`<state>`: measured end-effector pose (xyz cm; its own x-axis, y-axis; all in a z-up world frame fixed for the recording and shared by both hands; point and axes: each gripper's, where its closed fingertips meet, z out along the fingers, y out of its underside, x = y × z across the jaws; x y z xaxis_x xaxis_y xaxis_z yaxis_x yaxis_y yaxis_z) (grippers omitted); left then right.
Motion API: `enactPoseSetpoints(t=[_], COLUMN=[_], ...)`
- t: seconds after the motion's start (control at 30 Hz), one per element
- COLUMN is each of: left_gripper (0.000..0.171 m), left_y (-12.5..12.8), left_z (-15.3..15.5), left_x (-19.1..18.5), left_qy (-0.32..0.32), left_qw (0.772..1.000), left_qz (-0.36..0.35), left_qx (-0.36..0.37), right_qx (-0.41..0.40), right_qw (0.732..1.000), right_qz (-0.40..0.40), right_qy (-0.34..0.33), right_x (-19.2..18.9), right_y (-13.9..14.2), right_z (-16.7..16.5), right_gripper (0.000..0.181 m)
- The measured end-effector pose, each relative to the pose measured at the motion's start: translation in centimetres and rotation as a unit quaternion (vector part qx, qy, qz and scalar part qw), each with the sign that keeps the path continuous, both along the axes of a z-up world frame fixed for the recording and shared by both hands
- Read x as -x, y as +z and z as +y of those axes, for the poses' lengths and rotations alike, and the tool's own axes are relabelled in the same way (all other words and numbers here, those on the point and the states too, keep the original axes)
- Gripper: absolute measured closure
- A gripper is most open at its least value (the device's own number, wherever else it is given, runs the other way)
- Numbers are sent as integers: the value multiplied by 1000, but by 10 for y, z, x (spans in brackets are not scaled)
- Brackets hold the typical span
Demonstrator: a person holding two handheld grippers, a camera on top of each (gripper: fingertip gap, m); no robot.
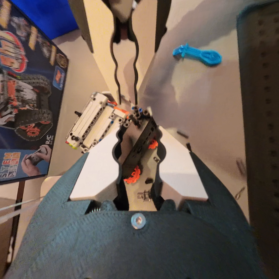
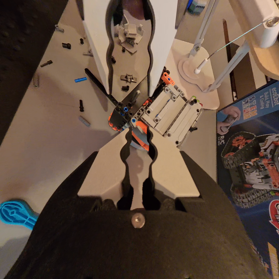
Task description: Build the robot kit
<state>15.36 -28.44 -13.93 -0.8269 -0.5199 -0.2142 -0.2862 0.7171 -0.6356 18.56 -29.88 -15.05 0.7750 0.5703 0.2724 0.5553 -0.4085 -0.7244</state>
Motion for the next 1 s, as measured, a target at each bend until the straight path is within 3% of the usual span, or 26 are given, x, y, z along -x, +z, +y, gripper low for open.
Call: enactPoseSetpoints(t=[0.2,0.3,0.43,0.6,0.83,1.0], left_gripper=[106,110,124,124,100,100], left_y=[-17,-24,-21,-19,-21,-20], left_z=[-15,-1,8,16,24,37], left_x=[-3,-9,-5,2,9,13], left_qy=[157,216,220,189,180,225], left_qw=[986,972,968,973,972,960], left_qz=[-49,-96,-115,-118,-139,-159], left_qx=[31,17,38,67,52,55], right_qx=[17,37,48,18,15,30], right_qw=[999,997,993,994,996,996], right_qz=[33,61,105,107,87,78], right_qy=[10,1,-8,-14,4,23], right_x=[13,21,38,47,57,64], right_y=[1,1,3,15,14,10], right_z=[3,4,8,13,26,33], right_gripper=[171,174,177,173,173,176])
